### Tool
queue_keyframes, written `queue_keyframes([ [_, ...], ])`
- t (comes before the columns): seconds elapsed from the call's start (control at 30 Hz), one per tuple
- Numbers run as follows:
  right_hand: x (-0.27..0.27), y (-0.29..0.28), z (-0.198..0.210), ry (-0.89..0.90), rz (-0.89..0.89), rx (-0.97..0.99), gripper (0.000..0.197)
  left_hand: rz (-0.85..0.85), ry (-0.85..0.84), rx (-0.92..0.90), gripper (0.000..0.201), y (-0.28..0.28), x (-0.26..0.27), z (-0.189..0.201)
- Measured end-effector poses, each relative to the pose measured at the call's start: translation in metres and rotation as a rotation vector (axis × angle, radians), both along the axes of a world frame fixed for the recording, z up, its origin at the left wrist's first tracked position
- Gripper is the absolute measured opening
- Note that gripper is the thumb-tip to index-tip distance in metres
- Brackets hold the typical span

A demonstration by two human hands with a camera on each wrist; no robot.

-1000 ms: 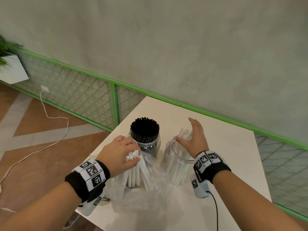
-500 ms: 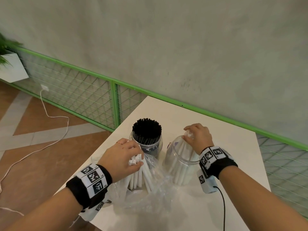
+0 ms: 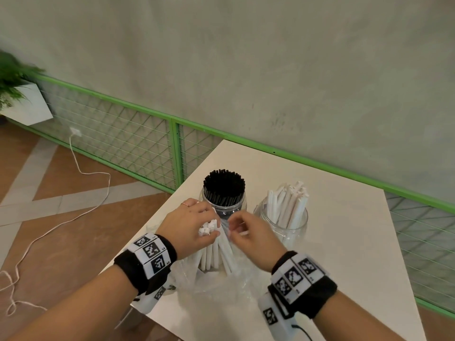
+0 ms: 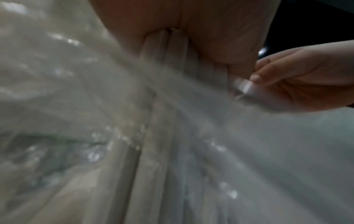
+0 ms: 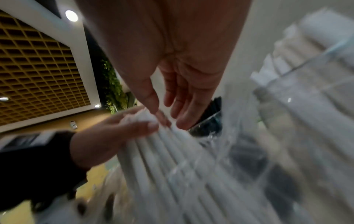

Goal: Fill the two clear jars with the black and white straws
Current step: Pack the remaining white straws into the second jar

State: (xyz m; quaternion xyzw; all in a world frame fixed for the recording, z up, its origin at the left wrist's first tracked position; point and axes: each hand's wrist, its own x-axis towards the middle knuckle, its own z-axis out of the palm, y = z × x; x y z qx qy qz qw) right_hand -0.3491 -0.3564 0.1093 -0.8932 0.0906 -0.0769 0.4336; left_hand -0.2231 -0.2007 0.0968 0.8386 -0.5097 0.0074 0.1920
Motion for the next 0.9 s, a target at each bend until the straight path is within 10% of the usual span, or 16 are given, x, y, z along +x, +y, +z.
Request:
queue_keyframes([
  [0.33, 0.033, 0.022, -0.057, 0.202, -0.176, 0.301, 0.071, -0.010, -0.005, -0.044, 0.027, 0.010, -0.007, -0.001],
  [0.9, 0.041, 0.031, -0.047, 0.041, -0.076, 0.327, 0.039, 0.040, -0.004, -0.090, 0.032, 0.013, -0.007, 0.000],
])
